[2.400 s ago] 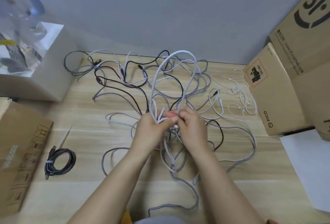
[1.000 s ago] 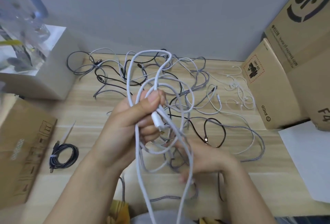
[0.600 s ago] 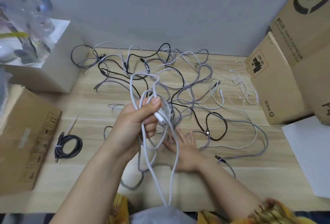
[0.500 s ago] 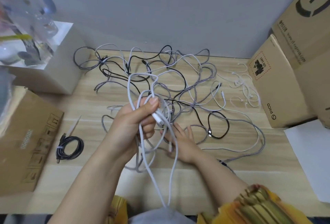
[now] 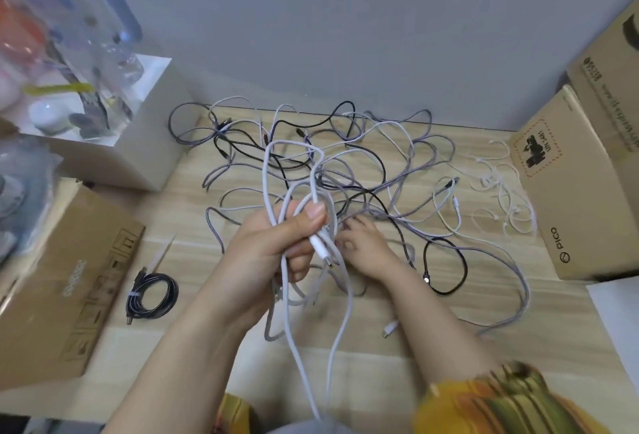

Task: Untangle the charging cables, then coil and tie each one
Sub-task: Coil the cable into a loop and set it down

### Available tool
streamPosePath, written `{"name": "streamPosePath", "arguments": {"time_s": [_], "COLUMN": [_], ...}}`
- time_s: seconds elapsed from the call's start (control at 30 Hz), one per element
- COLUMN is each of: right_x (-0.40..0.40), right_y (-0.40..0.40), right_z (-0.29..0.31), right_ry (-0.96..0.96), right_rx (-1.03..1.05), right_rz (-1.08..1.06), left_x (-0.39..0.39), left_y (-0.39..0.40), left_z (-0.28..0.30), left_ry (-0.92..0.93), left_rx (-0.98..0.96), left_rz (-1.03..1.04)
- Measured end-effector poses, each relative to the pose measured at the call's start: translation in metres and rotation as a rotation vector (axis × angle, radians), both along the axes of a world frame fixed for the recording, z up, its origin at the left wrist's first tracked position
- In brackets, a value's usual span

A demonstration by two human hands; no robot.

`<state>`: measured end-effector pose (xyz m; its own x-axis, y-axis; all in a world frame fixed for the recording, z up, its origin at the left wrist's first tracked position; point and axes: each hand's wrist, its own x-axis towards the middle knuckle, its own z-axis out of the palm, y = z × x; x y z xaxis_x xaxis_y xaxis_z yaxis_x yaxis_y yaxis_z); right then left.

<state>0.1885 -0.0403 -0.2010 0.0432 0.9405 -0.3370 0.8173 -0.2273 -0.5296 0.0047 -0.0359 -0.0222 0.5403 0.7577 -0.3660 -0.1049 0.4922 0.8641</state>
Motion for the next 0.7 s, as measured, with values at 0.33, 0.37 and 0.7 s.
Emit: {"name": "streamPosePath", "arguments": {"time_s": [0.33, 0.37, 0.7], "right_x": [-0.023, -0.022, 0.004], "right_y": [-0.094, -0.099, -0.144], "right_z": [0.078, 0.077, 0.058], "right_ry": [1.1, 1.133, 0.342], "right_rx": [0.099, 0.12, -0.155], "right_rz": [-0.296, -0.352, -0.576], "left_x": [-0.002, -0.006, -0.019], "left_y": [-0.013, -0.014, -0.009], "left_z": [-0.001, -0.001, -0.067], "left_ry": [-0.077, -0.066, 0.614], "left_rx": [0.005, 0.012, 0.321], "left_rz": [-0.182, -0.224, -0.524]}}
